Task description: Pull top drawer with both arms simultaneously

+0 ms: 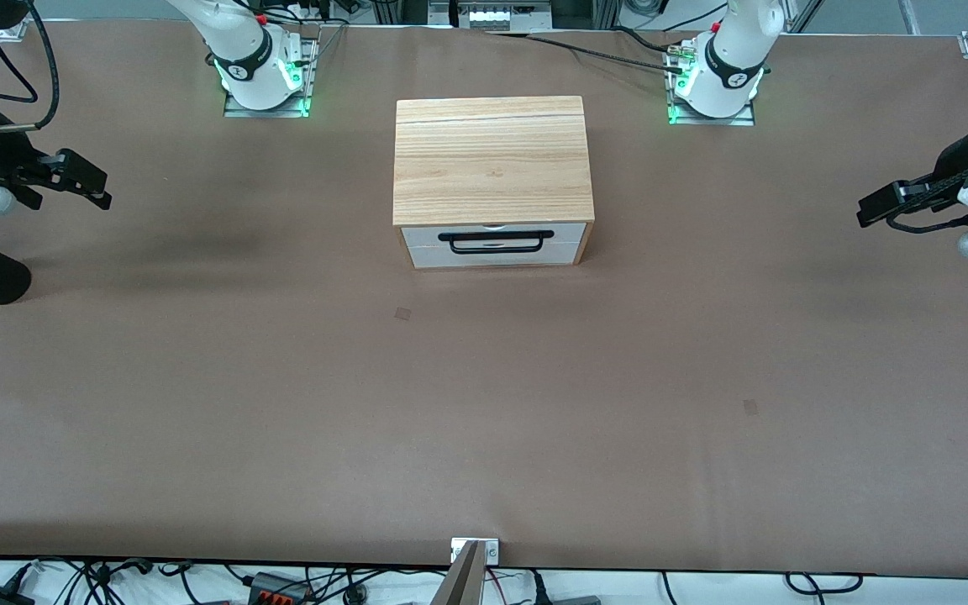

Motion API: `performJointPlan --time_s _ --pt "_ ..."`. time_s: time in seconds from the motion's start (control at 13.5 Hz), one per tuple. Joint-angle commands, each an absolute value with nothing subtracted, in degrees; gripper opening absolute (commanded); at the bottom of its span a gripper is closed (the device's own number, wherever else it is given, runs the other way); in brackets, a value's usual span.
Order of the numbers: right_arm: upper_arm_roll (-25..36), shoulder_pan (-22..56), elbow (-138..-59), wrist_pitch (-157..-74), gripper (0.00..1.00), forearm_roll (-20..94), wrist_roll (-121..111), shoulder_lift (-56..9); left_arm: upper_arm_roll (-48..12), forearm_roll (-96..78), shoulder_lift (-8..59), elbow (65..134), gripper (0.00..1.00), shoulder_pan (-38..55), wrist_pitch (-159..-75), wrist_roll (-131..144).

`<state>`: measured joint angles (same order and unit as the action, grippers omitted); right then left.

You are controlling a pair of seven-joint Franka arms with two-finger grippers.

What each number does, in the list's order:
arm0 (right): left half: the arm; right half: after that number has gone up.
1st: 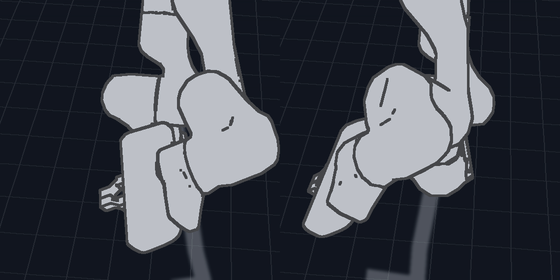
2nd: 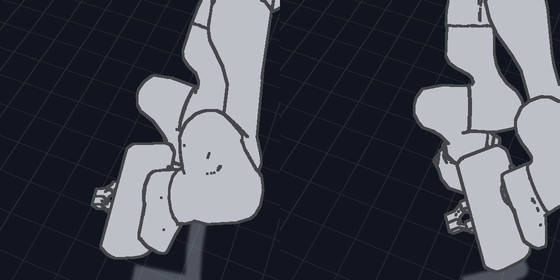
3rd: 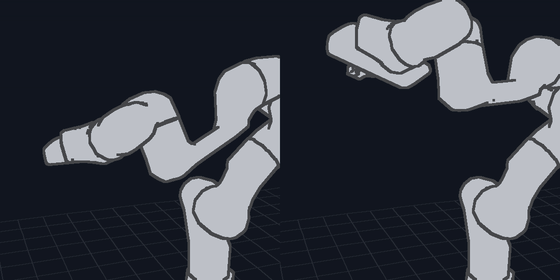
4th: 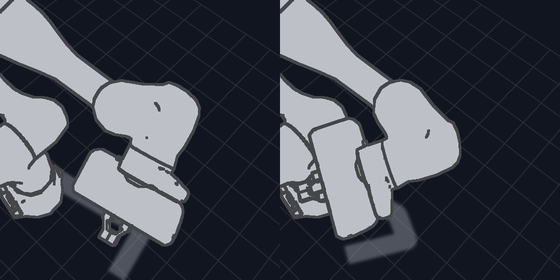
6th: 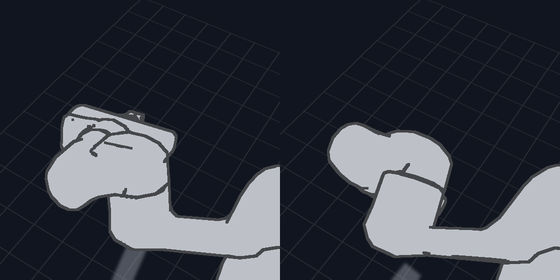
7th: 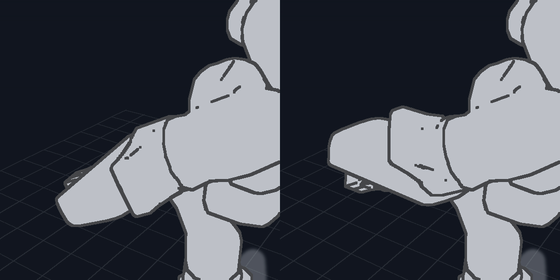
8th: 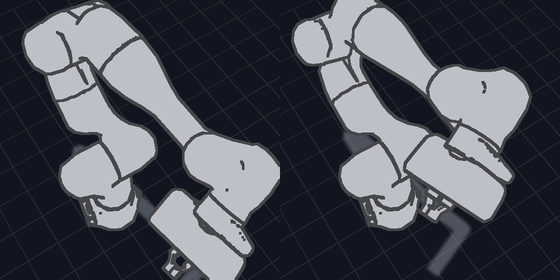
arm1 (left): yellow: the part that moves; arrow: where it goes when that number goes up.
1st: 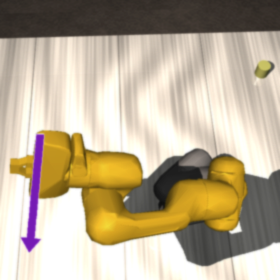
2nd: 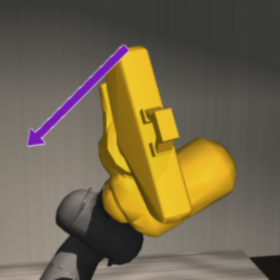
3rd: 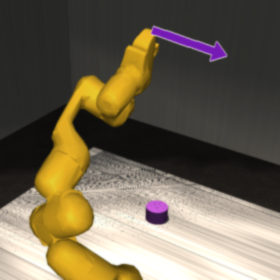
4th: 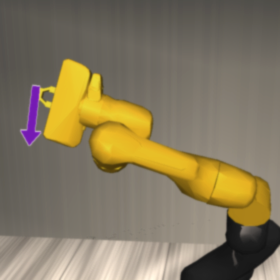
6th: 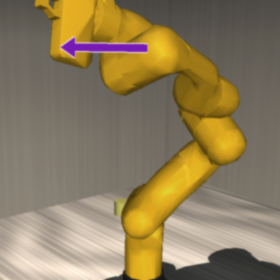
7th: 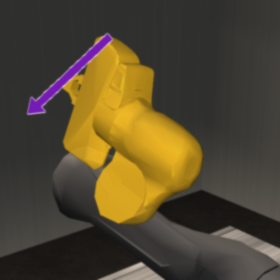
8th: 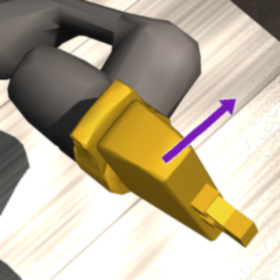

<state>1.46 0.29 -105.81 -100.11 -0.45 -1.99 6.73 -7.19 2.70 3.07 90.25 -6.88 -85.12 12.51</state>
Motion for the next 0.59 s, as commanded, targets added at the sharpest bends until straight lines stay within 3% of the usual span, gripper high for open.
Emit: performJointPlan --time_s 0.0,0.52 --pt "0.8 -0.4 -105.7 -99.2 1.0 -1.1 -1.8 7.6 -7.4 0.7 2.7 90.1 1.0 -7.4 -85.2 10.0" --pt "0.9 -0.6 -105.8 -99.0 1.0 -1.1 -1.2 6.7 -7.5 -0.4 2.9 89.8 1.0 -7.4 -85.3 8.2"
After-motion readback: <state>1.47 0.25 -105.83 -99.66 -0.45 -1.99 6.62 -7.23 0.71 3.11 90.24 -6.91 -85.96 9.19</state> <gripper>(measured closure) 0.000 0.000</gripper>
